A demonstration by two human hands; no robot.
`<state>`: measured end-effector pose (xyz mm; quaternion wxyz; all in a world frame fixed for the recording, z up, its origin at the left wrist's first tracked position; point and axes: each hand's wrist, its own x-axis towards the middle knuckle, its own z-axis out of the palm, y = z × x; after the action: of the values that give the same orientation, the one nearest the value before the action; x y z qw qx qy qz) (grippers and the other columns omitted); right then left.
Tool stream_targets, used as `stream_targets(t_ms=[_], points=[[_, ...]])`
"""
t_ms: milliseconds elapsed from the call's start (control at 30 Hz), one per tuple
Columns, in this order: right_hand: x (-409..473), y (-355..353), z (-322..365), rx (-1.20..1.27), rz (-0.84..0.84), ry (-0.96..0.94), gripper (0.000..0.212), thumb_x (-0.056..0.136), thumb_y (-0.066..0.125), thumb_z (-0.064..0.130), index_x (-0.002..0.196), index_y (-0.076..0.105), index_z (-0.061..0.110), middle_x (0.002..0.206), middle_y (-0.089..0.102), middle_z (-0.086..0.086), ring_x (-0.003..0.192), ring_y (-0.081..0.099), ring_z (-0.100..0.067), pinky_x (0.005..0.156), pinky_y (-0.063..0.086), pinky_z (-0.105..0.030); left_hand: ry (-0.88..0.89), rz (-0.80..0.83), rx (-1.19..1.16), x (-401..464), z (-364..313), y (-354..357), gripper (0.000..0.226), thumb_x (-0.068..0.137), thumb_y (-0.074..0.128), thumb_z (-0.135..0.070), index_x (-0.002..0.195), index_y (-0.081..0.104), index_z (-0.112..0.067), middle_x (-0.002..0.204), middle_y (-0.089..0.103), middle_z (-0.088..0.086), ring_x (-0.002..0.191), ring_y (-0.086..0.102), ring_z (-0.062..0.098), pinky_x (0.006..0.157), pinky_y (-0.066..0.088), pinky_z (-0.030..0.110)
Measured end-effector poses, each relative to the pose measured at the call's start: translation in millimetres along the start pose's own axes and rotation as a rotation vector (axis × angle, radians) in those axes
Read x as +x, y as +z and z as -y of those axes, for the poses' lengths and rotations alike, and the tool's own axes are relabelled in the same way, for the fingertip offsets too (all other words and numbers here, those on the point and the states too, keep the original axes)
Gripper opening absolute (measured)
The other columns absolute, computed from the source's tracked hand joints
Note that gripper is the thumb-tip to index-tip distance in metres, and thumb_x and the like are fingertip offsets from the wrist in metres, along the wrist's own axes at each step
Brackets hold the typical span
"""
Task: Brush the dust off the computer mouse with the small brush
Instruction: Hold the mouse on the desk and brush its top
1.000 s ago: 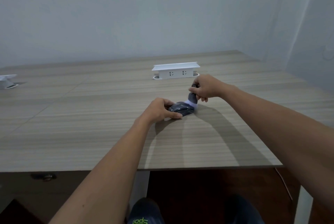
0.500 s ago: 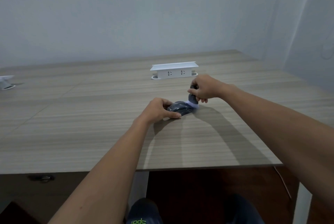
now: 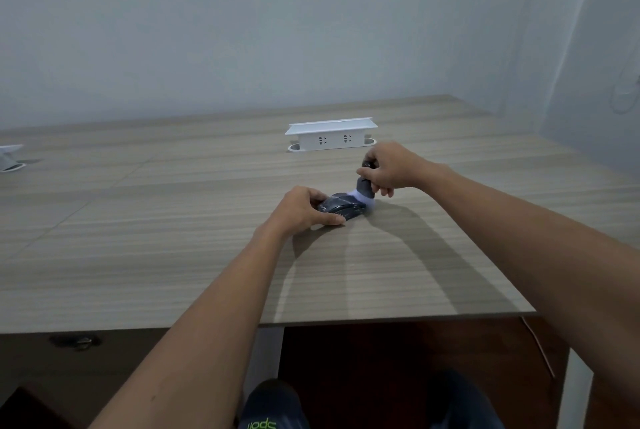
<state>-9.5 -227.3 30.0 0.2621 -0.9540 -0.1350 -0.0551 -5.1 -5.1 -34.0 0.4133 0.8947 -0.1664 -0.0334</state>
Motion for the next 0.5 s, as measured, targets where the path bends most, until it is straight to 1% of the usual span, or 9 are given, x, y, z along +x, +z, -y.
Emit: stream_targets(t_ms=[100, 167, 233, 267, 367, 433, 500], points=[[-0.4, 0.3, 8.6, 0.082, -0.027, -0.029, 0.025, 0.1, 0.057, 0.018, 0.093, 0.068, -0.003, 0.063, 0.072, -0.008, 0.035, 0.061, -0.006, 0.043, 0.05, -0.021, 0.011, -0.007, 0.015, 0.1, -0.7, 1.2, 0.052, 0.063, 0.091, -0.04, 0.108, 0.077, -0.018, 0.096, 0.079, 0.0, 0.093, 0.072, 0.018, 0.09, 0.058, 0.042], [-1.7, 0.2, 15.9, 0.187, -0.013, -0.049, 0.024, 0.099, 0.058, 0.02, 0.091, 0.068, 0.0, 0.059, 0.07, -0.004, 0.037, 0.061, -0.008, 0.045, 0.051, -0.022, 0.016, -0.013, 0.026, -0.3, -0.6, 2.2, 0.049, 0.065, 0.091, -0.04, 0.106, 0.077, -0.017, 0.095, 0.079, 0.002, 0.093, 0.072, 0.021, 0.088, 0.056, 0.041], [-2.9, 0.6, 18.8, 0.25, 0.002, -0.05, 0.023, 0.099, 0.059, 0.021, 0.09, 0.068, 0.001, 0.058, 0.069, -0.003, 0.037, 0.06, -0.009, 0.045, 0.052, -0.023, 0.02, -0.018, 0.027, -1.0, -0.9, 3.0, 0.046, 0.066, 0.09, -0.039, 0.105, 0.078, -0.017, 0.095, 0.079, 0.003, 0.093, 0.072, 0.022, 0.085, 0.056, 0.04], [-3.3, 0.4, 18.2, 0.242, 0.0, -0.043, 0.023, 0.099, 0.058, 0.02, 0.09, 0.067, 0.001, 0.057, 0.068, -0.003, 0.036, 0.059, -0.008, 0.045, 0.051, -0.024, 0.025, -0.024, 0.023, -1.0, -0.5, 3.4, 0.046, 0.065, 0.091, -0.039, 0.104, 0.078, -0.017, 0.094, 0.079, 0.003, 0.093, 0.072, 0.023, 0.084, 0.056, 0.04], [-1.8, -1.1, 9.4, 0.113, -0.026, -0.015, 0.026, 0.099, 0.056, 0.017, 0.091, 0.069, -0.004, 0.06, 0.07, -0.007, 0.034, 0.059, -0.006, 0.042, 0.049, -0.021, 0.021, -0.042, 0.027, -0.8, 1.0, 4.4, 0.046, 0.063, 0.092, -0.041, 0.1, 0.079, -0.017, 0.09, 0.079, 0.006, 0.093, 0.073, 0.027, 0.085, 0.055, 0.045], [-1.6, -0.7, 4.4, 0.036, -0.031, 0.003, 0.028, 0.099, 0.055, 0.014, 0.091, 0.069, -0.007, 0.065, 0.073, -0.013, 0.034, 0.06, -0.006, 0.039, 0.049, -0.02, 0.014, -0.038, 0.029, -0.1, 0.9, 4.5, 0.048, 0.06, 0.091, -0.045, 0.099, 0.08, -0.019, 0.089, 0.079, 0.005, 0.092, 0.073, 0.026, 0.087, 0.055, 0.046], [-1.7, 2.1, 3.5, 0.006, -0.034, 0.007, 0.028, 0.099, 0.054, 0.013, 0.091, 0.069, -0.009, 0.065, 0.073, -0.015, 0.034, 0.061, -0.008, 0.037, 0.048, -0.019, 0.01, -0.035, 0.029, 0.2, 0.3, 4.6, 0.051, 0.058, 0.091, -0.047, 0.099, 0.079, -0.02, 0.09, 0.079, 0.003, 0.092, 0.073, 0.024, 0.088, 0.056, 0.046]])
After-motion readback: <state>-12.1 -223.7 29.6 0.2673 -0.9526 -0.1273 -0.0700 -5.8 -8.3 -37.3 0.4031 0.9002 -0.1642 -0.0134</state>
